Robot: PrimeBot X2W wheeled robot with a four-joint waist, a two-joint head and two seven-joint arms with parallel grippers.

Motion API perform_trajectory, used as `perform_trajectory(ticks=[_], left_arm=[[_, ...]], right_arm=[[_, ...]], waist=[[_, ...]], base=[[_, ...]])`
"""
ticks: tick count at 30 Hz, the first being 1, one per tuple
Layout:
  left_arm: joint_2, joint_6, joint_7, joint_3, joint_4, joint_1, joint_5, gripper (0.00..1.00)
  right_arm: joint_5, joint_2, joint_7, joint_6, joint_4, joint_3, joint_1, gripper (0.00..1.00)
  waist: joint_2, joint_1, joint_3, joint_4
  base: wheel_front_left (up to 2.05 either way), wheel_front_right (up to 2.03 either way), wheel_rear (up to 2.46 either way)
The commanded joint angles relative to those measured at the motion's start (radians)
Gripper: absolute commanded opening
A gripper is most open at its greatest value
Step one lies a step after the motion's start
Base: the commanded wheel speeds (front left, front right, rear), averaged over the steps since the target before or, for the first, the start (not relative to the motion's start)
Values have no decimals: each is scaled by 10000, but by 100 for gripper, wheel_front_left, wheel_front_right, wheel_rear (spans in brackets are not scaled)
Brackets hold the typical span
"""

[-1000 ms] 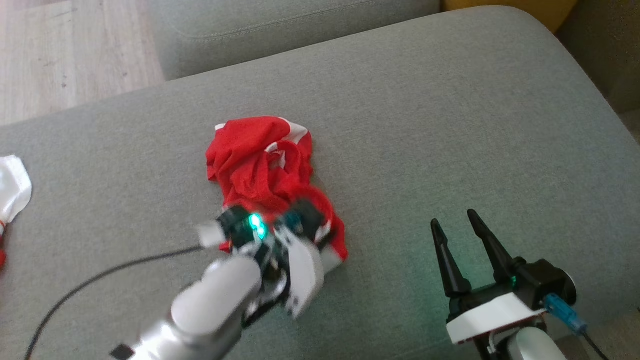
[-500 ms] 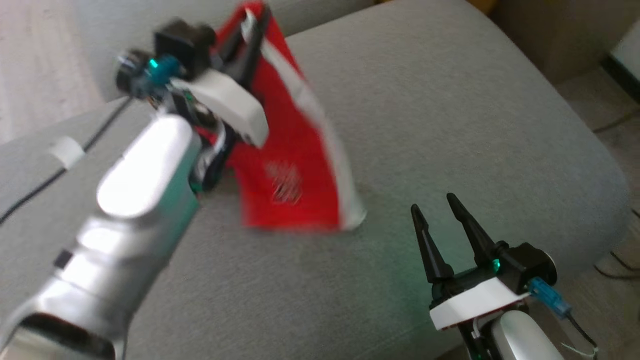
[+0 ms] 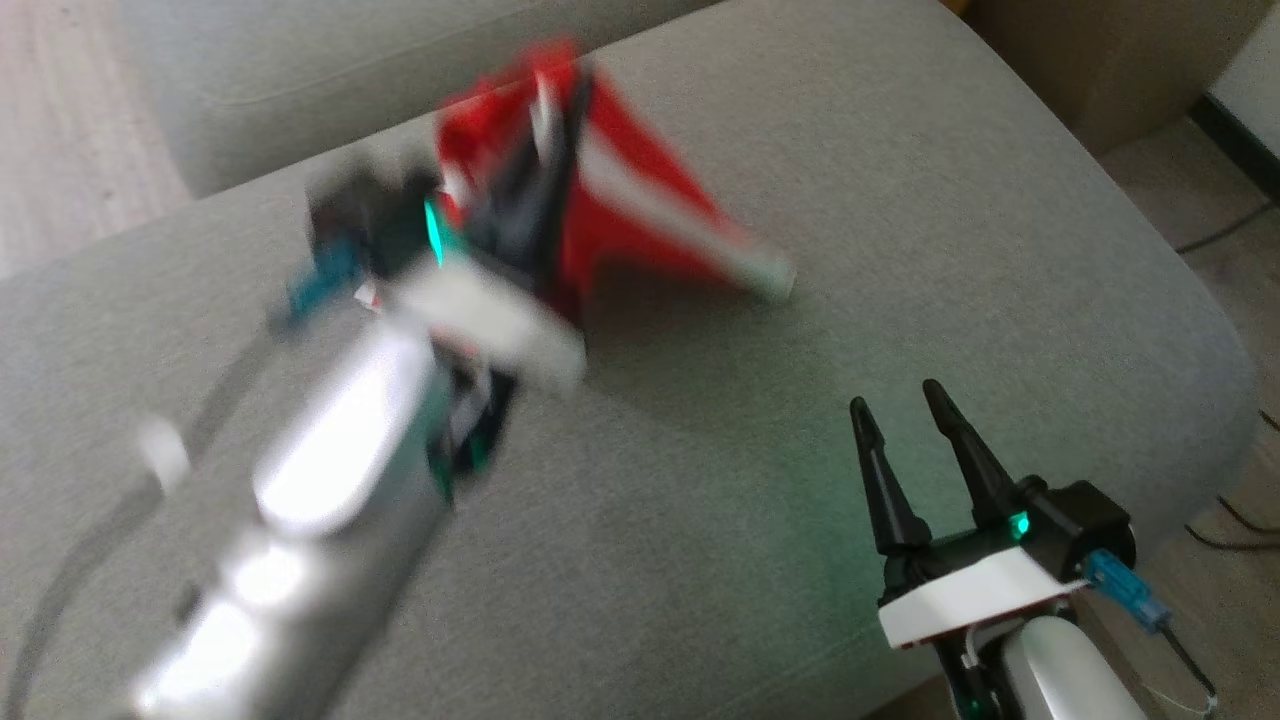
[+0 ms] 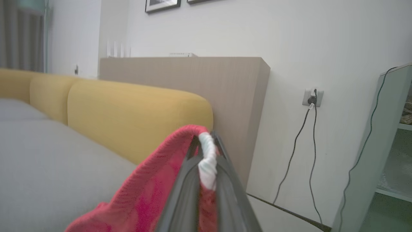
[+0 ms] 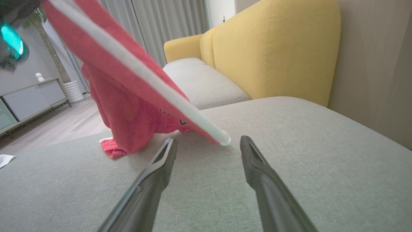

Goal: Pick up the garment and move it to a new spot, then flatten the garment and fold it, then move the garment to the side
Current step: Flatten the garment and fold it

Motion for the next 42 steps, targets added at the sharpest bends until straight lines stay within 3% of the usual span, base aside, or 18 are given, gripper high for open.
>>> perform_trajectory(ticks=[1, 7, 12, 16, 24, 26, 27, 28, 34, 42], left_arm=[[338, -37, -131, 231, -582, 349, -115, 0], [1119, 502, -263, 128, -2032, 3966, -874, 0], [1571, 936, -381, 305, -2215, 5749, -1192, 0], [1404, 1045, -506, 780, -2011, 6729, -1564, 0], [853, 587, -556, 1262, -529, 7087, -1402, 0], [783, 589, -557, 1461, -243, 7079, -1072, 30], [735, 571, -558, 1546, -123, 7105, -932, 61], [686, 550, -558, 1667, -40, 7139, -808, 100], [502, 645, -559, 2595, -108, 7503, 334, 100], [-224, 921, -560, 4616, -2204, 8359, 3091, 100]], right_arm=[[-76, 66, -92, 77, -303, 111, -34, 100], [-364, 62, -92, 77, -189, -117, 302, 100], [-454, -35, -92, 77, -156, -178, 494, 100], [-485, -172, -92, 77, -115, -152, 609, 100], [-490, -337, -92, 77, -14, 9, 750, 100], [-502, -363, -92, 77, -20, 24, 761, 100], [-505, -374, -92, 77, -21, 22, 768, 100], [-508, -378, -92, 77, -24, 25, 772, 100], [-524, -403, -92, 77, -144, -66, 810, 100], [-713, -406, -92, 77, -537, -788, 1039, 100]], waist=[[0, 0, -116, 250], [0, 0, -354, 1148], [0, 0, -497, 1831], [0, 0, -623, 2486], [0, 0, -919, 3298], [0, 0, -956, 3393], [0, 0, -978, 3432], [0, 0, -995, 3454], [0, 0, -1088, 3514], [0, 0, -1159, 3682]], base=[[0, 0, 0], [0, 0, 0], [0, 0, 0], [0, 0, 0], [0, 0, 0], [0, 0, 0], [0, 0, 0], [0, 0, 0], [0, 0, 0], [0, 0, 0]])
